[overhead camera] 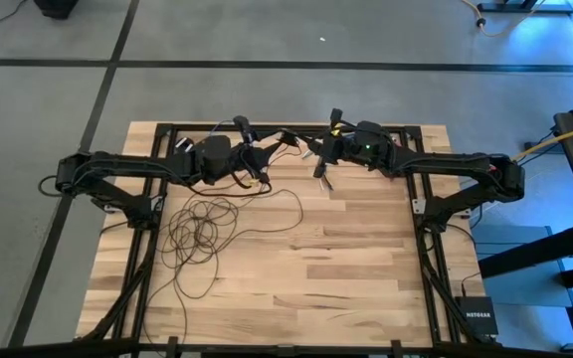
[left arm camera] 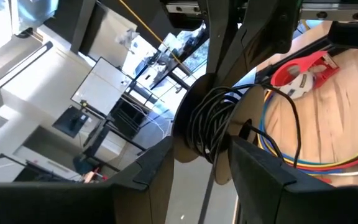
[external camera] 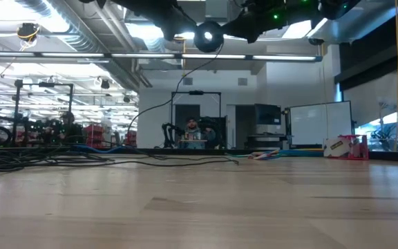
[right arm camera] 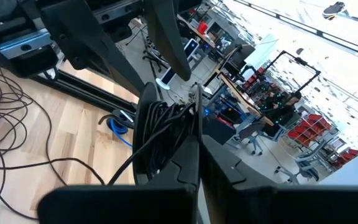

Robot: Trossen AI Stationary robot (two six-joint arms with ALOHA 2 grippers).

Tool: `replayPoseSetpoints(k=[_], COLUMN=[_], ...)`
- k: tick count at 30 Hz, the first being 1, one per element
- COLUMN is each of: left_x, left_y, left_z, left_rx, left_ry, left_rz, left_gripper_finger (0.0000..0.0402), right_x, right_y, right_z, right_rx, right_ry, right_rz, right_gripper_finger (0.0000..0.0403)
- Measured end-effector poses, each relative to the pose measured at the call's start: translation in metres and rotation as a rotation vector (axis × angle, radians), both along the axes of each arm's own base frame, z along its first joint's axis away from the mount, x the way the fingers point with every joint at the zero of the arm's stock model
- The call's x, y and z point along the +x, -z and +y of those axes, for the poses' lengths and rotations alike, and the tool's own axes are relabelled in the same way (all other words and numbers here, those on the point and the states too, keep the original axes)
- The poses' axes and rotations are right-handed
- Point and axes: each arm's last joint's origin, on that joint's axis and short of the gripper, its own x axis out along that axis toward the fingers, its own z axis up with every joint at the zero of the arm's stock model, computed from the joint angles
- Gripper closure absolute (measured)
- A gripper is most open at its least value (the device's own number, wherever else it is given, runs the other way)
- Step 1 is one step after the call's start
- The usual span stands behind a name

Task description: Coiling cords

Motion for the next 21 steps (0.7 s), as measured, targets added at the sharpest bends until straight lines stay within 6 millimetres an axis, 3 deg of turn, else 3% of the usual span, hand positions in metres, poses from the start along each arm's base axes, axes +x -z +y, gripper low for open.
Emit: replayPoseSetpoints(k=[10, 15, 21], left_x=[-0.001, -0.003, -0.002], left_y=[0.005, 0.003, 0.020], left_z=[-0.004, -0.018, -0.039], left_rx=[-0.019, -0.019, -0.172], left_ry=[-0.052, -0.203, -0.127], left_rz=[0.037, 0.016, 0.046], left_gripper_finger=[0.0259, 0.0259, 0.0259], right_x=[0.000, -0.001, -0.001], right_y=[0.001, -0.001, -0.005], right_z=[-0.001, -0.003, -0.003], right_rx=[-0.001, -0.008, 0.012], right_ry=[0.059, 0.114, 0.139], right_rz=[0.008, -0.011, -0.064], right_gripper_finger=[0.0393, 0.0393, 0.0393])
